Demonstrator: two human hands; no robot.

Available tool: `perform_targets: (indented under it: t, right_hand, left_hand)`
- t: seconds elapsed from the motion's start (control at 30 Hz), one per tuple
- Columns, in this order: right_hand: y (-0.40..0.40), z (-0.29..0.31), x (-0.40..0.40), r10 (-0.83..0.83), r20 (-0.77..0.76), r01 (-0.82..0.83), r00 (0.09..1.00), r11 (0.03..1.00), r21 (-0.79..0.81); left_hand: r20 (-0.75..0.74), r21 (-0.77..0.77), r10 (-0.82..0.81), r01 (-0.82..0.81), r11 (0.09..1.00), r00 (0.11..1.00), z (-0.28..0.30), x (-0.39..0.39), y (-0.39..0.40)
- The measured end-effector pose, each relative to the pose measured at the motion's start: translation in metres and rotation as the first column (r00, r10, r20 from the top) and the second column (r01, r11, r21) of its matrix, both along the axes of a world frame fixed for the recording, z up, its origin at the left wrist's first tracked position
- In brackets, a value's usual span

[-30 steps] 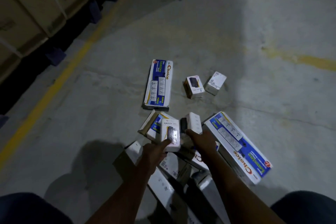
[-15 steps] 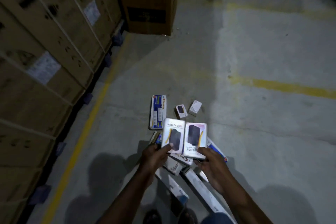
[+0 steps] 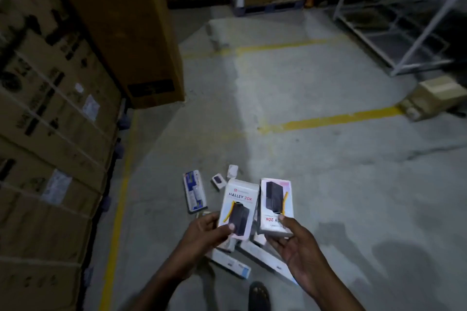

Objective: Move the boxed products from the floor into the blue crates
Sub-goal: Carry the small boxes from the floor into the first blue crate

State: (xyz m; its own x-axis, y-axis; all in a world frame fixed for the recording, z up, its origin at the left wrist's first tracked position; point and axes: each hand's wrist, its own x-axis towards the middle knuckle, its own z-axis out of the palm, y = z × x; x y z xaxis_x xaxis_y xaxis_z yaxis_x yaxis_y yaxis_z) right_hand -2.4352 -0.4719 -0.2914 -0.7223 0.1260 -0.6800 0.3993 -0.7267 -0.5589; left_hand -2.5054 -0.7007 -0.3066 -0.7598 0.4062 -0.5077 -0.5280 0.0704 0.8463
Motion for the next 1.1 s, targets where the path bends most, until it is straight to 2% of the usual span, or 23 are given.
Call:
perform_targets:
  t: [0.13,0.27,0.33,0.4,0.5,0.7,0.8,0.9,0.97,1.1]
  right_hand:
    - [0.015,0.024,0.057,-0.192,-0.05,0.196,0.98,0.974,0.117]
    - [0.032,0.034,0.112,-0.393,-0.079,0.4,0.916,0.907,0.133]
    - [0.035,0.036,0.14,-0.412,-0.121,0.427,0.903,0.892,0.148]
    - [0.036,0.037,0.17,-0.387,-0.122,0.405,0.914,0.883,0.238]
    - [0.036,0.042,0.216,-0.362,-0.125,0.383,0.924,0.874,0.301]
    - [0.031,0.045,0.316,-0.422,-0.057,0.416,0.905,0.846,0.334]
    - [0.031,0.043,0.379,-0.551,-0.084,0.549,0.83,0.783,0.293]
    - [0.03,0.045,0.45,-0.688,-0.146,0.699,0.711,0.669,0.251]
    - [0.029,0.044,0.503,-0.761,-0.183,0.779,0.622,0.578,0.241]
    - [0.026,0.037,0.621,-0.864,-0.193,0.875,0.466,0.416,0.249]
  left_hand:
    - [-0.1,-0.053,-0.215,0.21,0.976,0.972,0.019,-0.002,0.006]
    - [-0.151,-0.129,-0.448,0.432,0.893,0.881,0.028,0.009,0.023]
    - [-0.155,-0.146,-0.558,0.539,0.829,0.815,0.032,0.02,0.04]
    - [-0.163,-0.177,-0.632,0.608,0.774,0.758,0.036,0.034,0.06]
    - [-0.194,-0.196,-0.659,0.629,0.752,0.727,0.044,0.054,0.094]
    - [-0.131,-0.087,-0.594,0.587,0.805,0.794,0.065,0.14,0.181]
    - [-0.088,0.012,-0.584,0.587,0.809,0.807,0.072,0.216,0.222]
    - [0.021,0.077,-0.615,0.612,0.787,0.788,0.081,0.303,0.255]
    - [0.047,0.047,-0.71,0.708,0.704,0.703,0.085,0.365,0.276]
    - [0.107,-0.01,-0.876,0.882,0.472,0.47,0.082,0.493,0.307]
